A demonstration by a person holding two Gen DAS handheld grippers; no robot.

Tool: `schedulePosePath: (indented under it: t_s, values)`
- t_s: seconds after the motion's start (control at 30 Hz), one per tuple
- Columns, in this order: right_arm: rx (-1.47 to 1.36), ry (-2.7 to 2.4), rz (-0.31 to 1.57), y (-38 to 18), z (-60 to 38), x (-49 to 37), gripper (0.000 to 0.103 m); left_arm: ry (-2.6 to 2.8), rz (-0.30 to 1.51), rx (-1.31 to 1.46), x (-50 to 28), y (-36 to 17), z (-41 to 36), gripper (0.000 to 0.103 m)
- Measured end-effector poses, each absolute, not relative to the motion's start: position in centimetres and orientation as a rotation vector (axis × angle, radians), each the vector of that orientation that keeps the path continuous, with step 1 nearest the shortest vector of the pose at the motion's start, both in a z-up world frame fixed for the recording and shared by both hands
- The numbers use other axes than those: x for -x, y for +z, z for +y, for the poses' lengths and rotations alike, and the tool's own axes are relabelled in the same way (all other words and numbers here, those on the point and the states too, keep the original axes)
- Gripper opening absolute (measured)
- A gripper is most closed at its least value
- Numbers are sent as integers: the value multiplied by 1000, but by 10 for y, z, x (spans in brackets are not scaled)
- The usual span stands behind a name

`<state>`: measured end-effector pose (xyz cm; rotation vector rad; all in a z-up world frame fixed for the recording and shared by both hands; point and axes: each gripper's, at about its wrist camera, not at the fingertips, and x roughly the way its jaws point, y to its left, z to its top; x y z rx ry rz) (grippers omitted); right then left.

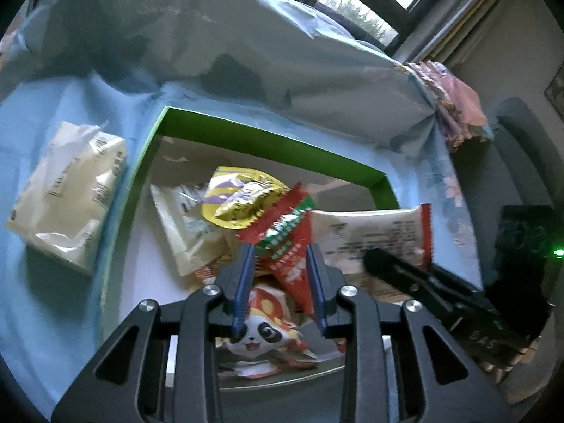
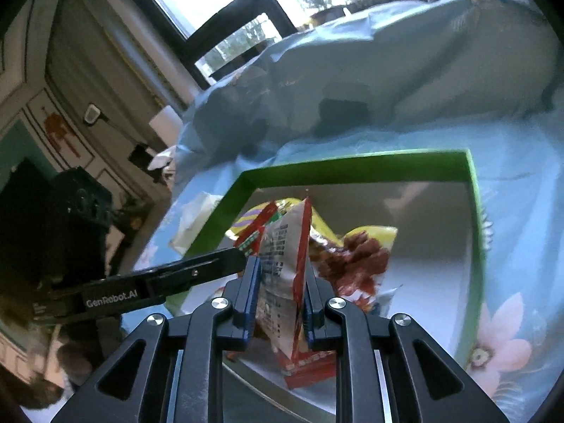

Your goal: Organize snacks

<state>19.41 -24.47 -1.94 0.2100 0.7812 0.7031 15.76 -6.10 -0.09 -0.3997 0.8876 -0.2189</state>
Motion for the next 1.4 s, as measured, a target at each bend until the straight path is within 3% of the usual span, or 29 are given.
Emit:
schedulePosePath:
  t_s: [0.07, 0.1, 0.13, 0.2, 0.23, 0.3, 0.47, 0.9, 1.4]
  values:
    - [-174, 652, 761, -15, -248, -192, 25, -196, 883, 381, -158, 0, -62, 33]
    - [-166, 640, 755, -14, -250, -192, 27, -180, 879, 376, -157, 1, -61, 41]
    - [-164, 623, 747, -11, -253, -191, 30, -160, 873, 369, -156, 3, -59, 57]
    - [-159, 583, 724, -4, -258, -189, 53, -132, 856, 352, -152, 8, -57, 79]
    - [-161, 571, 714, -1, -260, -187, 75, -126, 848, 346, -150, 11, -56, 82]
    - [-162, 557, 687, 8, -265, -182, 85, -112, 838, 327, -146, 18, -55, 82]
    - [-133, 502, 672, 24, -268, -169, 85, -67, 808, 248, -128, 37, -58, 103]
    - [12, 362, 792, 34, -251, -122, 88, -3, 781, 178, -74, 74, -63, 103]
    - [95, 312, 762, 60, -238, -87, 88, 8, 796, 198, -47, 81, -56, 103]
